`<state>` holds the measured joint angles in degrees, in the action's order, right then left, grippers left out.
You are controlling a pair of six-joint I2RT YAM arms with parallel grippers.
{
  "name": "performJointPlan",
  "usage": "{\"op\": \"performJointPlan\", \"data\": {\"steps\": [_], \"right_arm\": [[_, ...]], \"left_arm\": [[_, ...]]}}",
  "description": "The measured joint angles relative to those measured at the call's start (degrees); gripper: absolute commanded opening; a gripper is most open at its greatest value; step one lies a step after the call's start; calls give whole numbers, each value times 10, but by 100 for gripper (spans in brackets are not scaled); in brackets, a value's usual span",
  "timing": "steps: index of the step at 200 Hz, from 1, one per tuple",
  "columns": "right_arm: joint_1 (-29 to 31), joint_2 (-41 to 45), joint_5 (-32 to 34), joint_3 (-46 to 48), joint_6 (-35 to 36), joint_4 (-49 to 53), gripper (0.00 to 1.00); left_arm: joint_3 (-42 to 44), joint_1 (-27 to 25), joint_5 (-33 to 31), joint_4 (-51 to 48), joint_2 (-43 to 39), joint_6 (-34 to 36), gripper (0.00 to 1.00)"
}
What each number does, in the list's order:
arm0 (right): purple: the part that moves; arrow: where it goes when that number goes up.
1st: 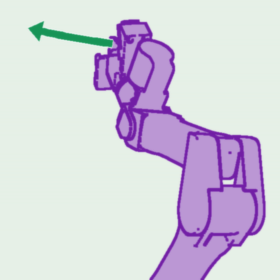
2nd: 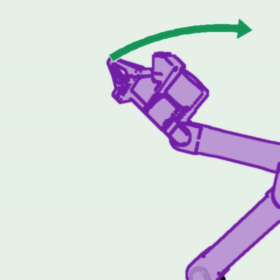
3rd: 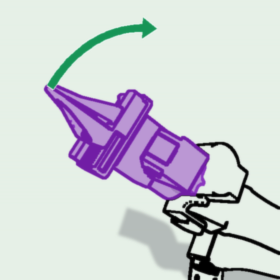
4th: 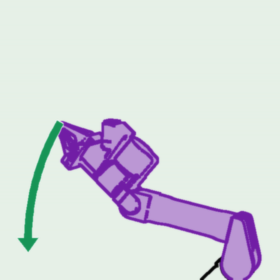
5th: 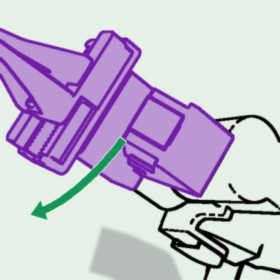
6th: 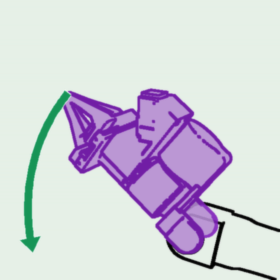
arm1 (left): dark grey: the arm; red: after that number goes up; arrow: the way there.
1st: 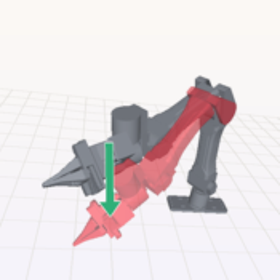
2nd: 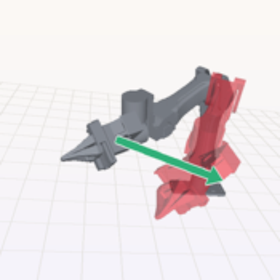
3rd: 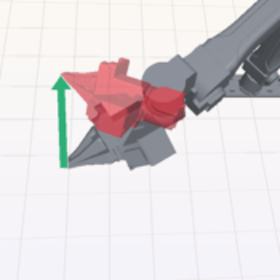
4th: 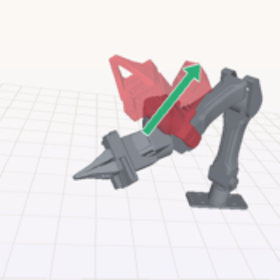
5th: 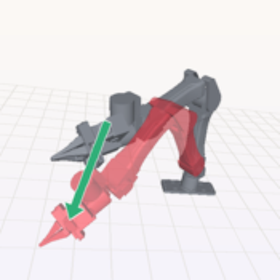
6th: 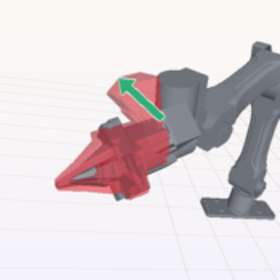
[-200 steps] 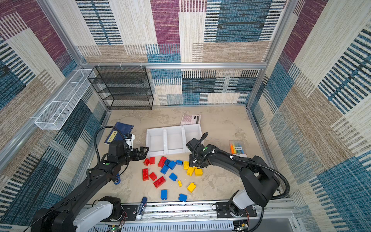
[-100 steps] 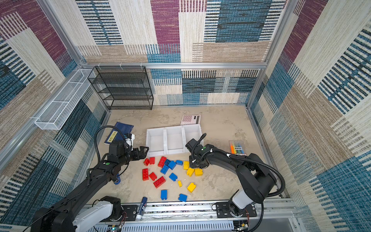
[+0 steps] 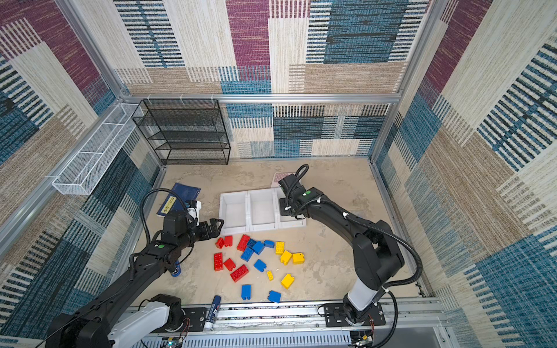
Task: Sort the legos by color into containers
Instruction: 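Drop the yellow brick from the right gripper into the farthest compartment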
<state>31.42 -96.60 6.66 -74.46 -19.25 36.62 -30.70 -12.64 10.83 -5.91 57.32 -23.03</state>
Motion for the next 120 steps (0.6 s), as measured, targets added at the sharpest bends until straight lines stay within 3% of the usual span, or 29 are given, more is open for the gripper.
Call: {"op": "performJointPlan", "data": {"steps": [71,109,120], "right_arm": [[-32,-104,-13,-27,45,-50,36],[-32,-113,-31,-27,42,-66,61],[-32,-111,-33,-27,38,-69,64]], "left_arm": [[13,-4,-33,-24,-25,-29,98],[14,-4,-47,-34,-14,-29,95],[13,-4,-48,-43,-11,-29,94]]}}
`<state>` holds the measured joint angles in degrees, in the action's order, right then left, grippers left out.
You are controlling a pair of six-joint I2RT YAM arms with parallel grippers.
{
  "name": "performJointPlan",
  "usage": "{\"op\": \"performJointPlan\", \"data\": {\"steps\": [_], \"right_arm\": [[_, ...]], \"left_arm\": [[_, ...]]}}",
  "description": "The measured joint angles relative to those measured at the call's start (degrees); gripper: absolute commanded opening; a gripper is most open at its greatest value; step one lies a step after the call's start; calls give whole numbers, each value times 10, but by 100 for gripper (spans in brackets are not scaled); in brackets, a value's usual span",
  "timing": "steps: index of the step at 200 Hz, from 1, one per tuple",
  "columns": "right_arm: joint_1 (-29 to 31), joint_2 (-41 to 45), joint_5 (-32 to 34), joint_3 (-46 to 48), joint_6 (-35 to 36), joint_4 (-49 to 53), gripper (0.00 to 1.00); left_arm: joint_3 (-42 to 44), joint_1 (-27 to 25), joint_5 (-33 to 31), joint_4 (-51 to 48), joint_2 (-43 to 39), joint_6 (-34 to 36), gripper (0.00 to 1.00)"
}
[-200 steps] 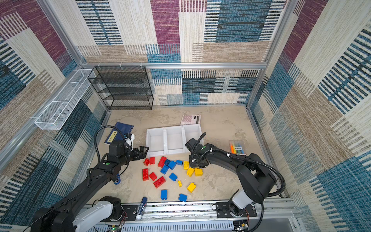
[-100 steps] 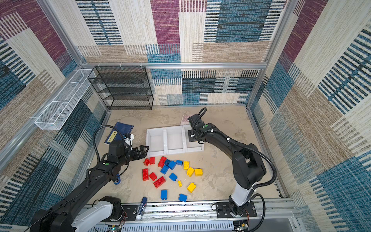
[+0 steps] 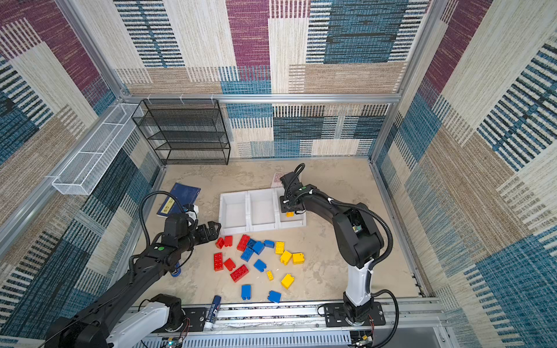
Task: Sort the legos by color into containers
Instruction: 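Drop the yellow brick from the right gripper into the farthest compartment, then grasp a red brick with the left gripper beside the bin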
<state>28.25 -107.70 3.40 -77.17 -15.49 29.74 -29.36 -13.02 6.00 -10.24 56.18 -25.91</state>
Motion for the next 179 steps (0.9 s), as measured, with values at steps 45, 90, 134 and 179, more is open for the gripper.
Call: {"op": "performJointPlan", "data": {"steps": [45,90,134,179], "right_arm": [[2,36,-17,1,-12,-3,67],[7,70,-19,12,-25,-12,68],[9,90,-29,59,-47,-25,68],[16,113,-34,94,-68,-38,68]], "left_arm": [[-2,-8,-28,-26,16,0,87],[-23,-42,-42,-53,63,5,81],[-34,-84,-49,-64,96,11,77],[-57,-99,-77,-84,136,32,73]]}}
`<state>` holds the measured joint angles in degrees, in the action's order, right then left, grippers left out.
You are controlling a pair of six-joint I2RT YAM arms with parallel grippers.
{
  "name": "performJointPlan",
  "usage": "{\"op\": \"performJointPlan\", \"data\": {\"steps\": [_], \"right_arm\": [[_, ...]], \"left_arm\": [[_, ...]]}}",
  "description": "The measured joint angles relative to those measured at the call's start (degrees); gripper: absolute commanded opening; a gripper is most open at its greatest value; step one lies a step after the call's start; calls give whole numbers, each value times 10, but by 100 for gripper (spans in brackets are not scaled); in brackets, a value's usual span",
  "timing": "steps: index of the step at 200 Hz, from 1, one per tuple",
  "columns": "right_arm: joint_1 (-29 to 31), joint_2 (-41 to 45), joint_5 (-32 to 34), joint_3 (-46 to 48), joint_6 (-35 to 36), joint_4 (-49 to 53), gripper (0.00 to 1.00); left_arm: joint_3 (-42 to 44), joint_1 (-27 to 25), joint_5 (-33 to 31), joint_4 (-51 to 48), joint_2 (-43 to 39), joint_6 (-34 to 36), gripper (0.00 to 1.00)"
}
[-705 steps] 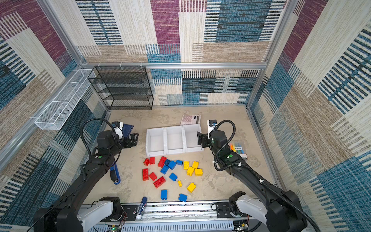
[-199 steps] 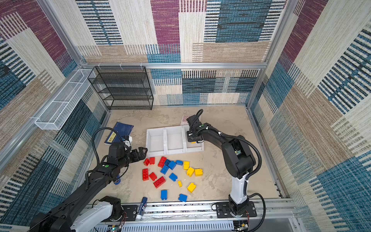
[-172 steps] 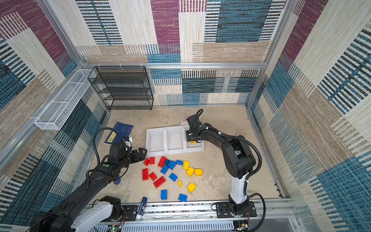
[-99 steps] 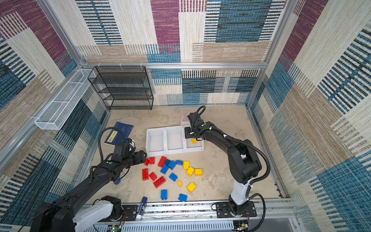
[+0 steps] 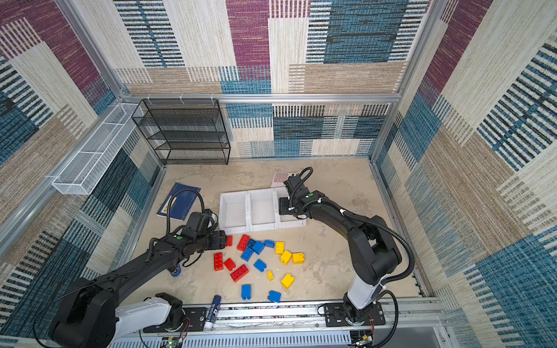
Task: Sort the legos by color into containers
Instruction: 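Grasp a red brick with the left gripper beside the bin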
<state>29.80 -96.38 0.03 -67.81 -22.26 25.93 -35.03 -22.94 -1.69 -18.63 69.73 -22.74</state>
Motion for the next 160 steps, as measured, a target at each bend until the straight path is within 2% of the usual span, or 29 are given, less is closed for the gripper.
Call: {"op": "performJointPlan", "data": {"steps": [59,160], "right_arm": [[1,18,0,11,-9,-5,68],[8,35,0,28,-17,-8,68]], "left_arm": [[-20,-11,-11,-6,51,9,60],[-19,-28,-9,-12,62,19,37]]}}
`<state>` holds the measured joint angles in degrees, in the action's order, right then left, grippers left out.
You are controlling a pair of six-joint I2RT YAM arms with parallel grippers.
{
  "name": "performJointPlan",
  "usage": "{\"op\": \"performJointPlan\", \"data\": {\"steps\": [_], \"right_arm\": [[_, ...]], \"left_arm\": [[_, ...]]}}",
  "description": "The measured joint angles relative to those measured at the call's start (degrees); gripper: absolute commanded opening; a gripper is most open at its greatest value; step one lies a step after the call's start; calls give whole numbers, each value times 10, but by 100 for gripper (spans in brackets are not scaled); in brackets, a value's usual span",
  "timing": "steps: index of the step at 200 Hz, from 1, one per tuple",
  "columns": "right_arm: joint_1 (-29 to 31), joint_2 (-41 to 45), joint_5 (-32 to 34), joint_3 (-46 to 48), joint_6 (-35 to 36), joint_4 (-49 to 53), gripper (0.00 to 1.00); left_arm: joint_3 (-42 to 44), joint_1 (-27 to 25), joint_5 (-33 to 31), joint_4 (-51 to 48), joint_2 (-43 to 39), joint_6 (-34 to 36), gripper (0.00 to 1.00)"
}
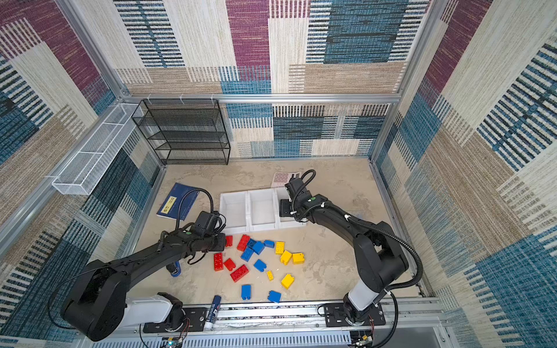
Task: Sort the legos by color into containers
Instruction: 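Grasp a red brick with the left gripper beside the bin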
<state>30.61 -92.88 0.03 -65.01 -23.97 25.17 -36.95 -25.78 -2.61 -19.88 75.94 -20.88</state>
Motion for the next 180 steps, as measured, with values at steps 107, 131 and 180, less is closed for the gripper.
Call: {"op": "performJointPlan", "data": {"steps": [107,131,180], "right_arm": [[2,37,0,34,-21,-5,68],[2,44,0,38,-24,-7,68],[2,55,1,38,-28,-9,68]], "left_arm": [[0,-21,20,-8,-36,0,25],[-28,-24,46,-10,-51,0,25],[-121,-19,57,-3,-17,18,26]]}}
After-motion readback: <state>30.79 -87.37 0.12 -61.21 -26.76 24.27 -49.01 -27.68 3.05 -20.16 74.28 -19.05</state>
